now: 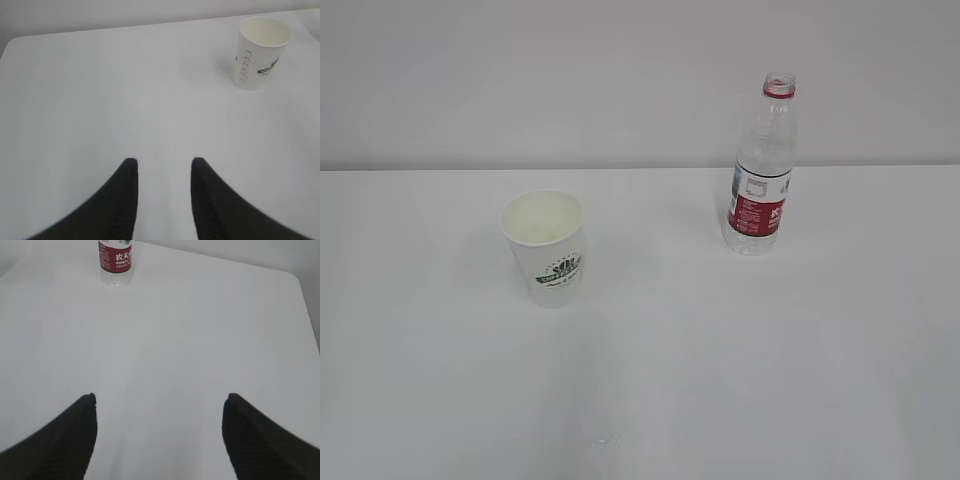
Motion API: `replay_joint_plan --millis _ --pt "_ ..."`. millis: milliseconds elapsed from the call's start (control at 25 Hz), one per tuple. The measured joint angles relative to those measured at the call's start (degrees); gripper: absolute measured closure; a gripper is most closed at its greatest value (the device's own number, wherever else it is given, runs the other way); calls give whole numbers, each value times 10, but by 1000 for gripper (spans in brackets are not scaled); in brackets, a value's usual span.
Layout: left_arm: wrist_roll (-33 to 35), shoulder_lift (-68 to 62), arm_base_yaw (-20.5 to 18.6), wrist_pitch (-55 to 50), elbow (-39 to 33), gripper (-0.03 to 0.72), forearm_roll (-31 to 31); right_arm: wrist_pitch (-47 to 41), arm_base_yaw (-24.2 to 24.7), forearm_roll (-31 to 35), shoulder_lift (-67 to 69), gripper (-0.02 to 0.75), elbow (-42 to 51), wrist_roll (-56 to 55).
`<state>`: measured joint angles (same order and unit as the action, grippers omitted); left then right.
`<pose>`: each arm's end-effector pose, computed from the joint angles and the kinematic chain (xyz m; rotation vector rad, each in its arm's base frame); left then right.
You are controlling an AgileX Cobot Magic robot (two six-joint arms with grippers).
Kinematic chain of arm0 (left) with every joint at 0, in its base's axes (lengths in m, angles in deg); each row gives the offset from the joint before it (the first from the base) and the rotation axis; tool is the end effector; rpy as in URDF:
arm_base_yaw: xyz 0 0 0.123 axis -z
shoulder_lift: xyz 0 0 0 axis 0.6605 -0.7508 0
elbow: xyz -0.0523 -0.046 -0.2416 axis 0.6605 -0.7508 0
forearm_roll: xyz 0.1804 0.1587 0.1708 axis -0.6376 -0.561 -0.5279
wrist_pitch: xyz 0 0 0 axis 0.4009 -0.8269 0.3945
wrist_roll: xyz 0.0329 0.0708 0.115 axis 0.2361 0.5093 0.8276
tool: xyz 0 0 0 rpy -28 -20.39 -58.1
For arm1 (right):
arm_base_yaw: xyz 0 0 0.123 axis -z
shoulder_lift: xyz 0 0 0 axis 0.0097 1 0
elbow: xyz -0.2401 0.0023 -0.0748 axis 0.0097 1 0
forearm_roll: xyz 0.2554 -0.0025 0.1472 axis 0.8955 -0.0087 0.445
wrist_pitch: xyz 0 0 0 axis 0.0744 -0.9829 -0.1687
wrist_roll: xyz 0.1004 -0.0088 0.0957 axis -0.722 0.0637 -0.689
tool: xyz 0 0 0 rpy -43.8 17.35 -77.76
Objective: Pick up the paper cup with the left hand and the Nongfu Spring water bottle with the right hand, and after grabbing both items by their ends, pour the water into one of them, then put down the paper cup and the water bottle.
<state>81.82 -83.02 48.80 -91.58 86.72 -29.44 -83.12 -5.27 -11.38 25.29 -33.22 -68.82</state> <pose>0.1040 -0.0098 0.2859 0.0964 2.0372 -0.0657 0.1021 0.0072 0.2668 -0.2766 2.0989 -0.0695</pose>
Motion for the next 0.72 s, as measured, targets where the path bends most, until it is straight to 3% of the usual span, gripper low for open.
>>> replay_joint_plan --millis 720 --pt "0 0 0 0 0 426 0 0 0 0 0 150 0 0"
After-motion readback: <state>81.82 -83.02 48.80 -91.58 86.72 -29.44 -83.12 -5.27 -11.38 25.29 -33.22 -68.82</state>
